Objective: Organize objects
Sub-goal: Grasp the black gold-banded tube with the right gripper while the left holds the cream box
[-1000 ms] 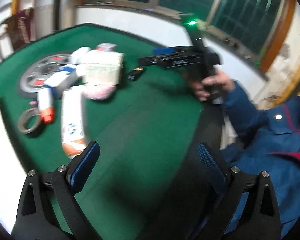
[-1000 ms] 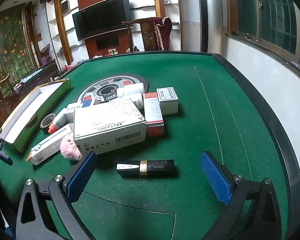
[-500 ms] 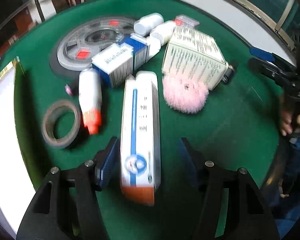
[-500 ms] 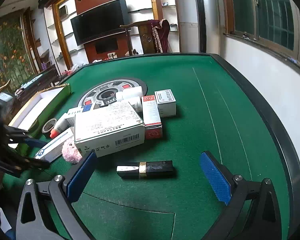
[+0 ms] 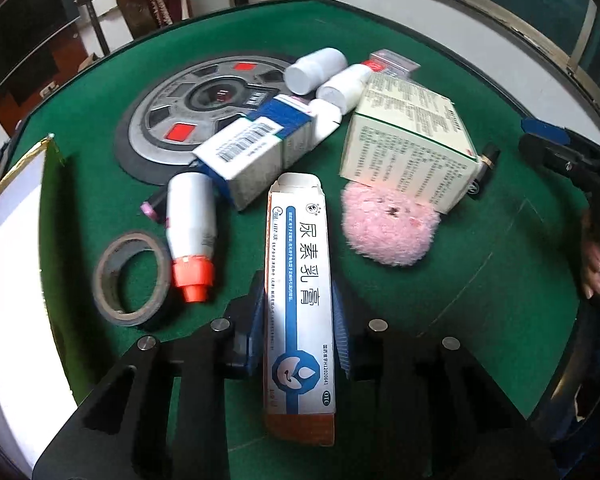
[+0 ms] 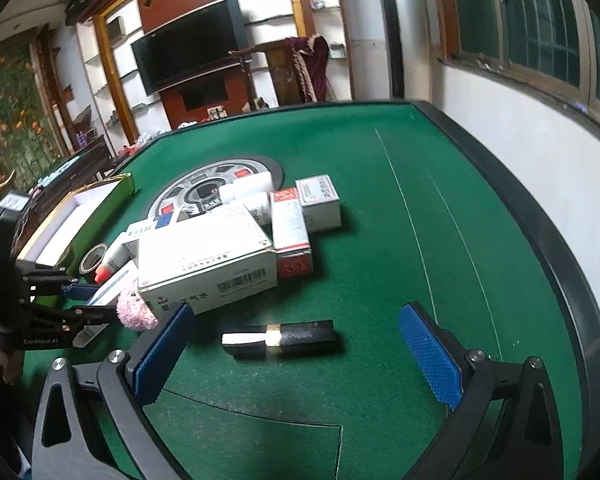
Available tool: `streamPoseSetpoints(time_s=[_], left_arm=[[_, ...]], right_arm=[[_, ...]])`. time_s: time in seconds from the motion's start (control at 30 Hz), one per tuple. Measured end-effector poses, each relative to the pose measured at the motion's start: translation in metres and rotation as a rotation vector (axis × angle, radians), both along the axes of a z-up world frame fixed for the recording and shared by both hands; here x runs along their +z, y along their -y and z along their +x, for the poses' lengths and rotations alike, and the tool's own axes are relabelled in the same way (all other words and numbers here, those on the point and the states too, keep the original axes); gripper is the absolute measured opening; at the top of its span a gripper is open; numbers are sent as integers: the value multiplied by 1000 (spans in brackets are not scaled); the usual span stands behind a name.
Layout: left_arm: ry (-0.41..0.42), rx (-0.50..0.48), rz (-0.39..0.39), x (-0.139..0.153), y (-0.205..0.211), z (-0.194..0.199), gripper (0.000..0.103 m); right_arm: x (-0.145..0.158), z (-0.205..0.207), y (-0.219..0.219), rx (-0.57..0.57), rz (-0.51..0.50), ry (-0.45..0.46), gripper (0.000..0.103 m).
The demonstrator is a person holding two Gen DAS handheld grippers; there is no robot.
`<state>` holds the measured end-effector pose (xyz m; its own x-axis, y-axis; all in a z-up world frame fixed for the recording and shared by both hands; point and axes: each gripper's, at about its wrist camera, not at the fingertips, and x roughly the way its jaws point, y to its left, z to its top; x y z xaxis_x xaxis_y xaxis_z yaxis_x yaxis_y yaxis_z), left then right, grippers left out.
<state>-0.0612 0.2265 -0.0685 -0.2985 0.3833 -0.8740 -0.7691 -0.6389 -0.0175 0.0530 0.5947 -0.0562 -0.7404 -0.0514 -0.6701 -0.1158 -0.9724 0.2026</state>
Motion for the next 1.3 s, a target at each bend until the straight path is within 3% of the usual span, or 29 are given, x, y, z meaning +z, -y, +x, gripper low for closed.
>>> streamPoseSetpoints(time_s=[0.13,0.27,0.3,0.4,0.5,0.6,0.77,0.9,1.0,1.13,1.3], left_arm=[[18,14,29,3,3,-7,29],[35,9,35,2,4,-11,29],[37,8,36,3,2,-10,29],[32,8,31,2,4,-8,29],[22,0,25,1,5,-5,29],[27,1,28,1,7,-6,29],[33,6,34,0,9,-7,29],[27,4,31,0,8,-5,29],[22,1,28,0,8,-5,29],[-3,-3,13,-1,6,-1,29],[-21,-4,11,-1,6,1,29]], right_arm=[[-6,3,-25,-40,-172,-14,102],[-10,10,-39,-66,-331,1,95],[-12,11,-37,-55,-355,6,88],[-21,1,-18,-65,-282,134,70],[-25,-7,-10,-60,-339,179,69],[-22,-18,1,-72,-292,212,62],[-18,-47,17,-98,-102,266,45],[-18,-67,31,-38,86,281,32],[-21,-65,37,3,165,276,21],[-22,-51,41,28,237,267,21],[-25,-38,37,22,211,236,20]])
